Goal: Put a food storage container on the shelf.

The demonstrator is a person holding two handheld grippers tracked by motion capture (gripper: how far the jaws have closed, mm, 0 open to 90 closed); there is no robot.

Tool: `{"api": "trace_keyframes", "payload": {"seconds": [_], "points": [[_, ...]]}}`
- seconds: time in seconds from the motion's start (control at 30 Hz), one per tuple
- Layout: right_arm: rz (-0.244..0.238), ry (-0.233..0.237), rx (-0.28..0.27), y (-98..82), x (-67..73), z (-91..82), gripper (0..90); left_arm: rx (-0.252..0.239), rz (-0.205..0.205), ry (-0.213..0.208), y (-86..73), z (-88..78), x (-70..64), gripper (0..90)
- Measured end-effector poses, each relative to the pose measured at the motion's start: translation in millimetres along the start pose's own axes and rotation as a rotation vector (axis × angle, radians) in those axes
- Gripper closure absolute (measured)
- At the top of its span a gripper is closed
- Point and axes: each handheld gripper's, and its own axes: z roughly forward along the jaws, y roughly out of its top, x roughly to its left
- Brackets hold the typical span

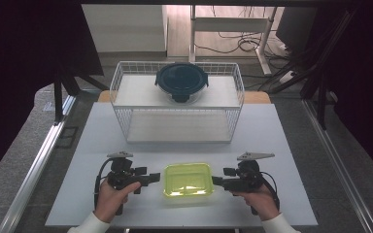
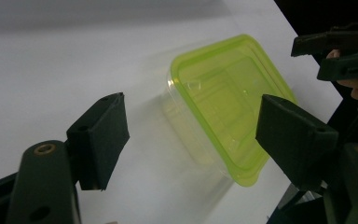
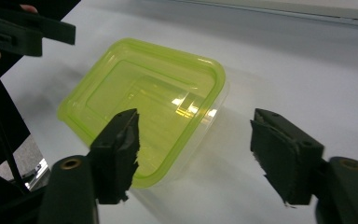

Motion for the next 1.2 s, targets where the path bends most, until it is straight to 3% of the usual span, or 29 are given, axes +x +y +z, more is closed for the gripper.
{"api": "trace_keyframes", "payload": {"seconds": [0.2, 0.4, 0.57, 0.67, 0.83, 0.97, 1.07, 1.13, 1.2], "points": [[0.044, 0.022, -0.003, -1.4, -4.1, 4.7, 34.5, 0.01, -0.048, -0.032, 1.1, 10.4, 1.2, 26.4], [0.087, 0.019, 0.022, -4.9, -6.4, 12.5, 36.6, 0.026, -0.049, -0.03, -0.6, 26.7, 1.0, 30.5], [0.131, 0.049, 0.039, -6.0, -10.4, 24.0, 40.4, 0.035, -0.058, -0.037, -2.4, 32.8, 2.9, 35.4], [0.163, 0.063, 0.046, -6.1, -13.6, 29.2, 42.2, 0.033, -0.102, -0.065, -4.3, 35.1, 8.4, 38.8], [0.197, 0.085, 0.057, -6.2, -18.7, 33.6, 47.3, 0.047, -0.123, -0.084, -7.9, 37.8, 10.0, 42.2], [0.22, 0.113, 0.072, -6.8, -20.1, 36.7, 53.1, 0.047, -0.153, -0.104, -10.1, 42.0, 9.1, 49.1], [0.238, 0.152, 0.074, -8.5, -20.5, 38.0, 61.5, 0.058, -0.166, -0.143, -11.4, 45.8, 7.5, 57.1], [0.257, 0.173, 0.083, -10.0, -20.3, 39.2, 66.4, 0.058, -0.17, -0.128, -11.0, 46.6, 6.6, 63.8], [0.246, 0.158, 0.088, -10.7, -20.2, 39.2, 67.8, 0.053, -0.176, -0.124, -11.0, 46.4, 7.0, 67.6]]}}
